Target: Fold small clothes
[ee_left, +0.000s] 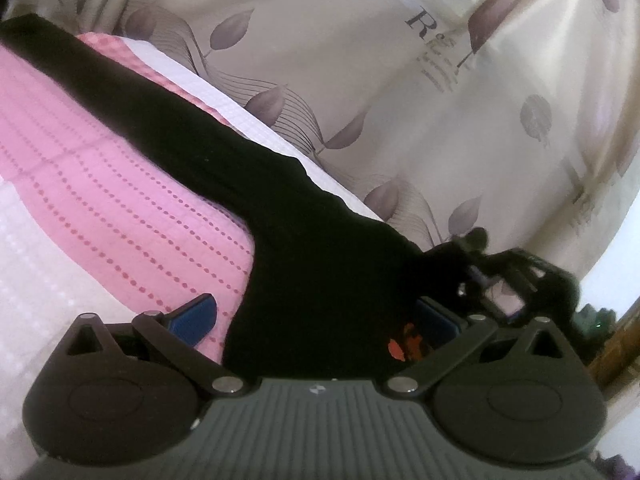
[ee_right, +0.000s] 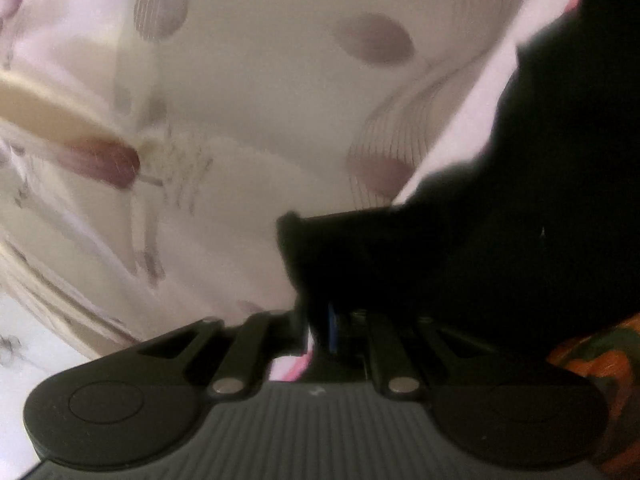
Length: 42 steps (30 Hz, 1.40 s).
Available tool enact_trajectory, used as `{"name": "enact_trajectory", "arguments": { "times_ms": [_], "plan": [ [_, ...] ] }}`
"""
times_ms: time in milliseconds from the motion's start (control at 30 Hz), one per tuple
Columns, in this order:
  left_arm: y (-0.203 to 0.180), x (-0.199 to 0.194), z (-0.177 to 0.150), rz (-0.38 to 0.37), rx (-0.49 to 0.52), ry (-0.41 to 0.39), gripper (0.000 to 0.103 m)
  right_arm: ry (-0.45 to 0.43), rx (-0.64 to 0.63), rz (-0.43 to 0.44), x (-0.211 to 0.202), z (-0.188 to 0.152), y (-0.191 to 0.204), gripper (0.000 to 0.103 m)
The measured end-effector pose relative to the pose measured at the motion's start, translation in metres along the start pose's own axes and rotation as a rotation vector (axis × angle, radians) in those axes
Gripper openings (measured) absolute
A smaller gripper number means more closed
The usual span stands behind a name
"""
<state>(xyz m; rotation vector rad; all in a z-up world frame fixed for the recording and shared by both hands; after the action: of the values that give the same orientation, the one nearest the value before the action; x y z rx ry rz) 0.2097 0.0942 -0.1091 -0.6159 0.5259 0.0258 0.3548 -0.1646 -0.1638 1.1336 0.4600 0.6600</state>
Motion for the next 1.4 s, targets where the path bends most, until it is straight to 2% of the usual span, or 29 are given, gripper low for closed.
{"name": "enact_trajectory", "arguments": {
  "times_ms": [267,367,433,467,500,567,633,700,733,900,1067,1167,1300,1400],
  "plan": [
    [0.002,0.0,0.0,0.002,-0.012,-0.008,0.103,0.101,-0.189,-0.06,0.027,-0.011,0.009,0.011],
    [0.002,0.0,-0.001,0.004,-0.013,-0.01,0.103,0.199,-0.325,-0.127,0.041,-0.024,0.012,0.012],
    [0.002,0.0,-0.001,0.005,-0.015,-0.011,0.103,0.257,-0.369,-0.141,0.043,-0.034,0.014,0.017],
    [0.002,0.0,-0.001,0.005,-0.016,-0.012,0.103,0.274,-0.391,-0.127,0.043,-0.038,0.017,0.033],
    [0.003,0.0,-0.001,0.006,-0.017,-0.013,0.103,0.293,-0.426,-0.11,0.042,-0.041,0.023,0.063],
    [0.004,0.0,-0.001,0.005,-0.019,-0.014,0.103,0.331,-0.547,-0.122,0.041,-0.051,0.037,0.091],
    [0.004,0.0,0.0,0.005,-0.015,-0.021,0.103,0.34,-0.616,-0.063,0.032,-0.059,0.051,0.091],
    [0.005,0.0,-0.001,0.006,-0.019,-0.023,0.103,0.349,-0.563,0.038,0.016,-0.06,0.058,0.09],
    [0.005,0.0,0.0,0.007,-0.02,-0.023,0.103,0.339,-0.543,0.057,0.007,-0.058,0.061,0.09],
    [0.007,0.0,0.0,0.007,-0.027,-0.027,0.103,0.265,-0.564,-0.037,-0.042,-0.057,0.058,0.09],
    [0.014,-0.003,0.0,0.0,-0.056,-0.038,0.103,0.16,-0.686,-0.205,-0.08,-0.06,0.06,0.09],
    [0.021,-0.006,0.005,-0.005,-0.073,-0.006,0.103,0.136,-0.711,-0.294,-0.089,-0.067,0.047,0.09],
    [0.051,-0.014,0.022,0.009,-0.178,0.012,0.102,0.128,-0.71,-0.293,-0.092,-0.069,0.044,0.09],
    [0.084,-0.028,0.051,0.045,-0.223,-0.029,0.097,0.146,-0.719,-0.302,-0.09,-0.07,0.044,0.09]
  ]
}}
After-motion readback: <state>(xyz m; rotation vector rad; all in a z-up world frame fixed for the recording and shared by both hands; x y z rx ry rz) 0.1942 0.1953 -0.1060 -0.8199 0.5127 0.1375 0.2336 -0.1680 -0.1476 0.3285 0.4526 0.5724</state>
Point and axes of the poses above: each gripper's, at about its wrist camera, not at the fingertips, and x roughly the way its jaws point, y to its left, z to its top, the point moved 4 cm from there along x, roughly the way its jaws point, and after that the axes turned 5 degrees about z, right-handed, at the moved point
